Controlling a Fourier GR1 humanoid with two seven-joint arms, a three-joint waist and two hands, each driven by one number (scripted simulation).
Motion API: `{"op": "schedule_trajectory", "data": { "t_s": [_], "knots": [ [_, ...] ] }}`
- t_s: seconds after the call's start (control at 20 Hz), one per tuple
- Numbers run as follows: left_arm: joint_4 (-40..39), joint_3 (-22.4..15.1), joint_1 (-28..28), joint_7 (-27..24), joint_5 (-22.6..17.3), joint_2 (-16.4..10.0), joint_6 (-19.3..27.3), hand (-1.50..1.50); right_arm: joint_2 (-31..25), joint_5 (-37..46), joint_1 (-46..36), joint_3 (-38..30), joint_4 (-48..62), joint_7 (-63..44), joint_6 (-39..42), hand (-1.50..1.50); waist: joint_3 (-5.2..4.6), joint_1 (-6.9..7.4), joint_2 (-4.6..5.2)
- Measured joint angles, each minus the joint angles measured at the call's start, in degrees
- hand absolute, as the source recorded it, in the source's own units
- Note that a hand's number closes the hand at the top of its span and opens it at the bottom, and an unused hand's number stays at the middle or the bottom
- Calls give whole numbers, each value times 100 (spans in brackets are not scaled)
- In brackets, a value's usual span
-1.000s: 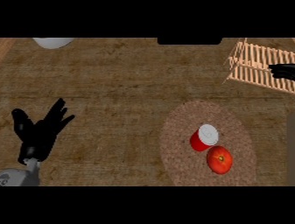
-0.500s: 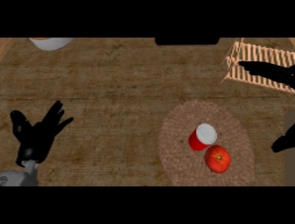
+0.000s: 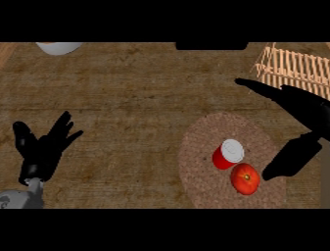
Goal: Pick the can from the placemat and place it in the tiered shelf
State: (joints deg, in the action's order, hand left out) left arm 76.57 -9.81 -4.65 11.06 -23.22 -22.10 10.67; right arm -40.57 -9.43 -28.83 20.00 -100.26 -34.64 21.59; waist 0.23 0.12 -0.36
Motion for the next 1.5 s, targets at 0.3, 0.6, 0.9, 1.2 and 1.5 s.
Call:
{"op": "schedule_trajectory", "data": {
  "t_s": [0.3, 0.6, 0.9, 1.2, 1.5],
  "knots": [
    [25, 76, 76, -7, 144, 102, -21, 0, 321, 528, 39, 296, -236, -535, 225, -150, 11, 8, 0],
    [109, 198, 70, 195, 241, 125, -86, 0, 645, 1186, 386, 423, -525, -959, 238, -150, 6, -4, 5],
    [187, 298, 147, 221, 365, 217, -188, 0, 890, 1856, 752, 398, -629, -900, 303, -150, 6, -7, 6],
    [59, 448, 24, 314, 516, 307, -268, 0, 1374, 2529, 865, 462, -320, -731, 328, -150, 14, 4, 8],
    [93, 586, 79, 256, 574, 366, -462, 0, 1702, 3270, 980, 525, -6, -503, 227, -150, 6, 4, 12]
  ]
}}
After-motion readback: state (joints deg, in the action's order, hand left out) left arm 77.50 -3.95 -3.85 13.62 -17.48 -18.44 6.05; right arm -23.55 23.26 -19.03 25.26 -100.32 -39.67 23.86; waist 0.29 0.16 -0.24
